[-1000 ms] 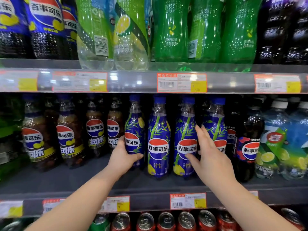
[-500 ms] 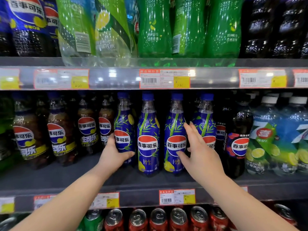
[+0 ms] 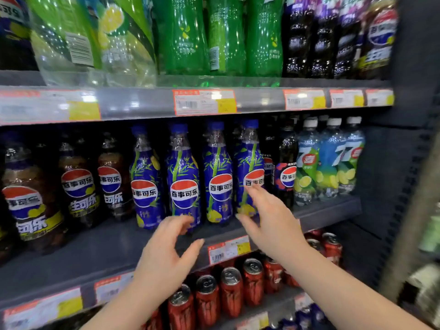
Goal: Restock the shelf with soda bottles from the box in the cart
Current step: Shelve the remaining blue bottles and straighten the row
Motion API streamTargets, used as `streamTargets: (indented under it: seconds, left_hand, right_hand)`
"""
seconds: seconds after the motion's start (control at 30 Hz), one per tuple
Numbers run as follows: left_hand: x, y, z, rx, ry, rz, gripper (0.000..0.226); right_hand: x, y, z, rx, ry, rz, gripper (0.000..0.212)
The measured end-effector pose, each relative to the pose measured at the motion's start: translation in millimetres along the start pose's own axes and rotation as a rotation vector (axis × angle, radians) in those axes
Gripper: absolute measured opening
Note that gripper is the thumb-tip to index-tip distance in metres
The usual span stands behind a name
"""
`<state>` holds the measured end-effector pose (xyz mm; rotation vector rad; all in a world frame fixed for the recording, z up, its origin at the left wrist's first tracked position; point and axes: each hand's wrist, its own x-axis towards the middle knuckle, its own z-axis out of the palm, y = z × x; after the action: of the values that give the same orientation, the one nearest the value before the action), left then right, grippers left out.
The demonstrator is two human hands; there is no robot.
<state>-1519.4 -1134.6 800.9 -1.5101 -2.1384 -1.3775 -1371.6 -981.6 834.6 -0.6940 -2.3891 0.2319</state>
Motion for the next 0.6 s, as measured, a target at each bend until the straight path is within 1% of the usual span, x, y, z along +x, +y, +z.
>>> streamTargets:
  seconds: [0.1,0.2,0.23,0.3,0.37,0.47,0.53,0.6]
  left_hand:
    - [-17,-2,25,0.076,-0.310,0.079,0.069]
    - [-41,0,64,0.119,-0.554,0.112,0.085]
    - [-51,5,80,0.127,-0.619,0.135,0.087]
    - [-74,25,110,0.118,-0.734,0.159,0.089]
    - [-98,51,140,0.078,-0.830,0.209,0.089]
    - [-130,102,177,0.050,-0.976,0.336,0.077]
    - [-150,138,200,0.072,-1.070,0.397,0.069]
    - [-171,173,225,0.103,-1.120,0.449,0.064]
  right_hand:
    - [-48,9,-7,-0.101,-0.035,0.141,0.069]
    - [-118,35,-15,-0.258,-0.074,0.320,0.079]
    - [-147,45,-21,-0.301,-0.115,0.407,0.079]
    - [-208,62,-40,-0.351,-0.189,0.602,0.069]
    - [-272,76,-64,-0.391,-0.202,0.791,0.063]
    - [-355,88,-104,-0.421,-0.192,1.052,0.064]
    - [-403,93,-128,-0.446,-0.185,1.172,0.064]
    - [-446,100,-148,-0.480,-0.179,1.244,0.061]
